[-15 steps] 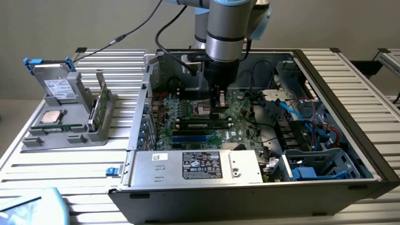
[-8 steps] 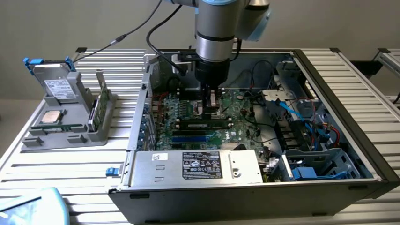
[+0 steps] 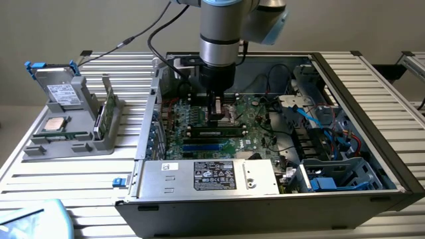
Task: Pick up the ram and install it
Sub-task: 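Press down the ram until it locks into place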
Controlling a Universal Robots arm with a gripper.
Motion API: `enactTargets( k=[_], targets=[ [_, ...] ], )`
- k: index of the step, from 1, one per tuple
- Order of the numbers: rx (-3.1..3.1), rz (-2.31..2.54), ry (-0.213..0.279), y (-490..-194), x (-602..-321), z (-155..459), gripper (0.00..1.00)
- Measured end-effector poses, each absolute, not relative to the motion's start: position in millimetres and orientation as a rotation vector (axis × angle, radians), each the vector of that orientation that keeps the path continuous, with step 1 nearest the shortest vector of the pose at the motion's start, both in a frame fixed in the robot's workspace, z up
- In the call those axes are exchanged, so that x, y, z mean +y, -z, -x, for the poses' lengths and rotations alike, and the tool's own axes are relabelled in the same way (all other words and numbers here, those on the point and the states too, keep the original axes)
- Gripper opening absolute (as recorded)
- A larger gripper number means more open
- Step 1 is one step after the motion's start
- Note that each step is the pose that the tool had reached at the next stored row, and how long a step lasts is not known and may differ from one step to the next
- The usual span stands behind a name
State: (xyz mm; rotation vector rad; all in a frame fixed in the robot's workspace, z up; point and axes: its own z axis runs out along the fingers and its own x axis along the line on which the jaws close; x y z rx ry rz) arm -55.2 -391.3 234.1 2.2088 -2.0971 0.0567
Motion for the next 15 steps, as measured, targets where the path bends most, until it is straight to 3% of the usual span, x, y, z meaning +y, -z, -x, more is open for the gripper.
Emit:
enactTargets(
  k=[15],
  targets=[
    [-2.099, -2.206, -0.052, -224.7, -391.3, 55.0, 0.1]
  ],
)
